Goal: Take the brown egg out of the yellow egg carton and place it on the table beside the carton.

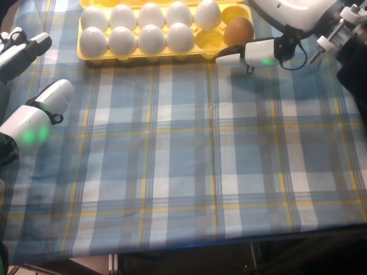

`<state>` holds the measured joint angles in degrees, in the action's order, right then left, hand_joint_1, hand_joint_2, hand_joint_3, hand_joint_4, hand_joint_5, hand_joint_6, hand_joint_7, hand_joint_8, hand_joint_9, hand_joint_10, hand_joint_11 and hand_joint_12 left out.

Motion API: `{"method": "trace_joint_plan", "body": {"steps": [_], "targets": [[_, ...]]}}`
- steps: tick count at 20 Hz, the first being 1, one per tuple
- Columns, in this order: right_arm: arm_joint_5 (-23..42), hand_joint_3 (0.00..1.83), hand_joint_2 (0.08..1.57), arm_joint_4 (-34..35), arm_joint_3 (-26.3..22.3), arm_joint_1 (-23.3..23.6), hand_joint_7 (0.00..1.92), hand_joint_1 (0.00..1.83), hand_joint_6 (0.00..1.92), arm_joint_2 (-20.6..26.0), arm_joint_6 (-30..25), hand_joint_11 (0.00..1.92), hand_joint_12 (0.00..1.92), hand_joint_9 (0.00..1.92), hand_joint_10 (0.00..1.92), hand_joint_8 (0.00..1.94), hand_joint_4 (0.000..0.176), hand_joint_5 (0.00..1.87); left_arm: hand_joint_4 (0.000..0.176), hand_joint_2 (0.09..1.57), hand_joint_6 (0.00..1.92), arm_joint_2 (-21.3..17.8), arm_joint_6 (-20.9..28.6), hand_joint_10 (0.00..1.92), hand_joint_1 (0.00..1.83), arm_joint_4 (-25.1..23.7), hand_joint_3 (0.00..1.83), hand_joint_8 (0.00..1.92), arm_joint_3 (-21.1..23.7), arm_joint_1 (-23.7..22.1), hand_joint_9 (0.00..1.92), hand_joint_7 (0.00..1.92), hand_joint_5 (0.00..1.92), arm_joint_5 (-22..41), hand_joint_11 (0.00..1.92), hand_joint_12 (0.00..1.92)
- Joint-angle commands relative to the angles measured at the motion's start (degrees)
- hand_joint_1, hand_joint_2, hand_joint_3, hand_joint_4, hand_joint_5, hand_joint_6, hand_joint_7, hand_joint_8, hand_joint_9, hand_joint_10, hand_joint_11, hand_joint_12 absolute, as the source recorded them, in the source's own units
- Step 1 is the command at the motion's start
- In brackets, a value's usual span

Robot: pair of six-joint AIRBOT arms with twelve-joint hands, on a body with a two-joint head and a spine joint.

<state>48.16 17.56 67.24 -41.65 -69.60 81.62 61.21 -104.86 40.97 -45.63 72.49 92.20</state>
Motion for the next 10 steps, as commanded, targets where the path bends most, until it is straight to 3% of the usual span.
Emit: {"method": "trace_joint_plan", "body": {"steps": [1,2,8,10], "targets": [[7.1,0.01,0.83,-1.1,-0.3,0.8,0.69,0.78,0.01,0.1,0.3,0.16,0.11,0.43,0.0,0.02,0.0,0.64,0.043,1.26,0.0,-0.1,0.4,0.0,0.35,-2.5,0.0,0.0,0.0,-0.2,0.08,0.16,0.43,6.8,0.0,0.0],[7.5,0.01,0.84,-1.1,-0.7,0.8,0.71,0.78,0.01,0.3,0.3,0.17,0.12,0.44,0.01,0.02,0.0,0.65,0.035,1.26,0.0,-0.1,0.4,0.0,0.35,-2.4,0.0,0.0,0.1,-0.1,0.09,0.17,0.43,6.9,0.0,0.0],[8.7,0.01,0.86,-1.8,-2.6,0.8,0.75,0.8,0.01,2.4,0.9,0.15,0.1,0.44,0.0,0.02,0.0,0.67,0.05,1.26,0.0,-0.1,0.4,0.0,0.35,-2.3,0.0,0.0,0.2,0.0,0.08,0.16,0.43,6.8,0.0,0.0],[8.5,0.01,0.86,-1.8,-2.6,0.6,0.76,0.8,0.01,2.7,1.8,0.14,0.09,0.44,0.0,0.02,0.0,0.67,0.045,1.26,0.0,-0.1,0.4,0.0,0.34,-2.3,0.0,0.0,0.2,0.0,0.09,0.16,0.43,6.8,0.0,0.0]]}}
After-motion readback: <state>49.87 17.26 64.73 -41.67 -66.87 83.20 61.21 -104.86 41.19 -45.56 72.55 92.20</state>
